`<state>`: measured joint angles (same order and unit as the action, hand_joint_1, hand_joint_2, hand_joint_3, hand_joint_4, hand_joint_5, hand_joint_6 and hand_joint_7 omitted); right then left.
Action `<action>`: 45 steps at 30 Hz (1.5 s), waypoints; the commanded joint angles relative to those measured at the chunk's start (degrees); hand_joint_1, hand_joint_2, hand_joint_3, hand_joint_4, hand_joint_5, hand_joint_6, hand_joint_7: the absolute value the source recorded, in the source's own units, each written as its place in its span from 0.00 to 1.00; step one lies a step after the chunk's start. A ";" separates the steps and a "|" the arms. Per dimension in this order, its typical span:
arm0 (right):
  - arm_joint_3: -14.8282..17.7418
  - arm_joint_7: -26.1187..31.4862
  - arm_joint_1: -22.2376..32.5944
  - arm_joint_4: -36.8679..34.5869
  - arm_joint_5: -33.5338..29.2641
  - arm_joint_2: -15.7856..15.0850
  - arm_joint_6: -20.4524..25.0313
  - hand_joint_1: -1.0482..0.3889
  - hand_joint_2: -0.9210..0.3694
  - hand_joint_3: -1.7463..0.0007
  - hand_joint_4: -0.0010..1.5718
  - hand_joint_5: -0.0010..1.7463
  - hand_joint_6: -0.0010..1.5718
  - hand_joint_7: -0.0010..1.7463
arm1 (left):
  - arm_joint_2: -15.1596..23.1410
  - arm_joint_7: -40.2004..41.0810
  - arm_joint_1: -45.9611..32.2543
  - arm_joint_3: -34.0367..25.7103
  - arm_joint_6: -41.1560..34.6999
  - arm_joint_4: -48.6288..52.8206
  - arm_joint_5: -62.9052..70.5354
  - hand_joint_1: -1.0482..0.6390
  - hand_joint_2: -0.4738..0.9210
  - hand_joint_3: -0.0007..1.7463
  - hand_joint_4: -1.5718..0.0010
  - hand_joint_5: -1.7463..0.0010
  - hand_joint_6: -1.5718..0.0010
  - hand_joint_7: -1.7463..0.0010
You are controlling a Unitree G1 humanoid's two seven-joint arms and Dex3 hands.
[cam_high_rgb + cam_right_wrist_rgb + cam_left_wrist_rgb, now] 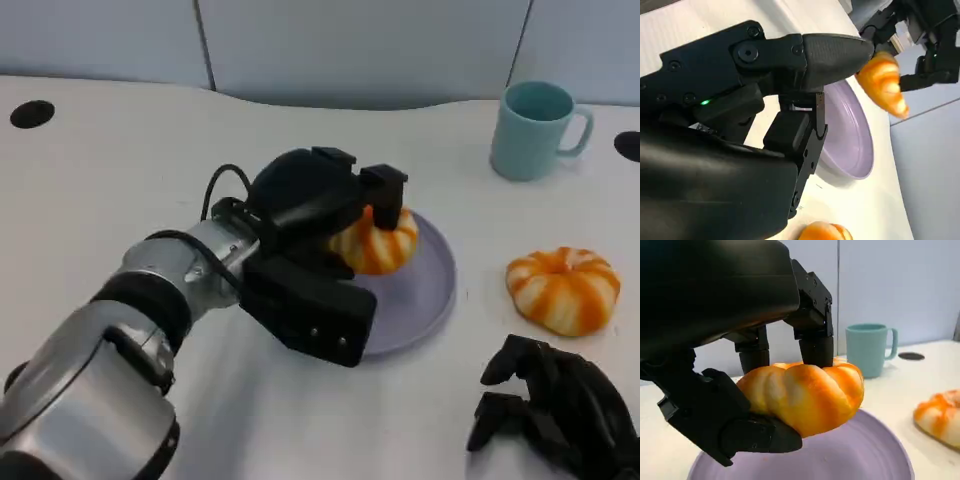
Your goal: Grasp the bread from the table and place it into the plate.
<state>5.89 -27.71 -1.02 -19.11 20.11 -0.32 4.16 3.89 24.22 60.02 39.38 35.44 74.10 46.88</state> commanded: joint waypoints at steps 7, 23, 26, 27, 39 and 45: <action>0.03 -0.06 0.85 0.27 0.19 -0.08 -0.30 0.41 0.00 0.77 0.81 0.58 0.74 0.55 | -0.40 -5.19 0.00 -0.60 -1.50 0.28 -1.34 0.48 0.77 0.60 0.45 0.00 0.53 0.05; -0.25 0.46 0.97 0.53 -0.42 0.06 -1.06 0.42 0.00 0.75 0.81 0.58 0.74 0.56 | 0.13 -24.76 0.61 -5.18 -3.52 -0.42 -6.68 0.07 1.00 0.38 0.94 0.78 0.87 1.00; 0.08 0.11 0.69 0.08 -0.05 -0.14 -0.98 0.42 0.00 0.75 0.80 0.58 0.73 0.56 | 0.34 -24.80 0.56 -5.33 -3.56 -0.41 -6.37 0.02 1.00 0.44 0.99 0.82 0.92 1.00; 0.17 0.40 0.72 0.29 0.01 -0.10 -0.61 0.42 0.00 0.76 0.80 0.58 0.73 0.56 | 0.47 -24.65 0.56 -5.30 -3.60 -0.46 -6.22 0.02 1.00 0.44 1.00 0.84 0.93 1.00; 0.29 1.11 0.64 0.67 -0.31 -0.19 -0.28 0.42 0.00 0.77 0.81 0.59 0.74 0.56 | 4.01 -24.80 -4.71 -12.76 2.06 -2.84 -14.07 0.13 1.00 0.31 0.91 0.81 0.87 0.97; 0.31 1.19 0.57 0.75 -0.17 -0.24 0.10 0.43 0.00 0.77 0.81 0.59 0.73 0.56 | 2.56 -40.96 -12.54 -28.35 5.90 -5.47 -35.25 0.24 1.00 0.18 0.86 0.68 0.77 0.96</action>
<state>5.74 -26.75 -0.69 -18.48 19.86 0.10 4.04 6.53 -11.10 50.25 15.88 40.58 70.38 18.42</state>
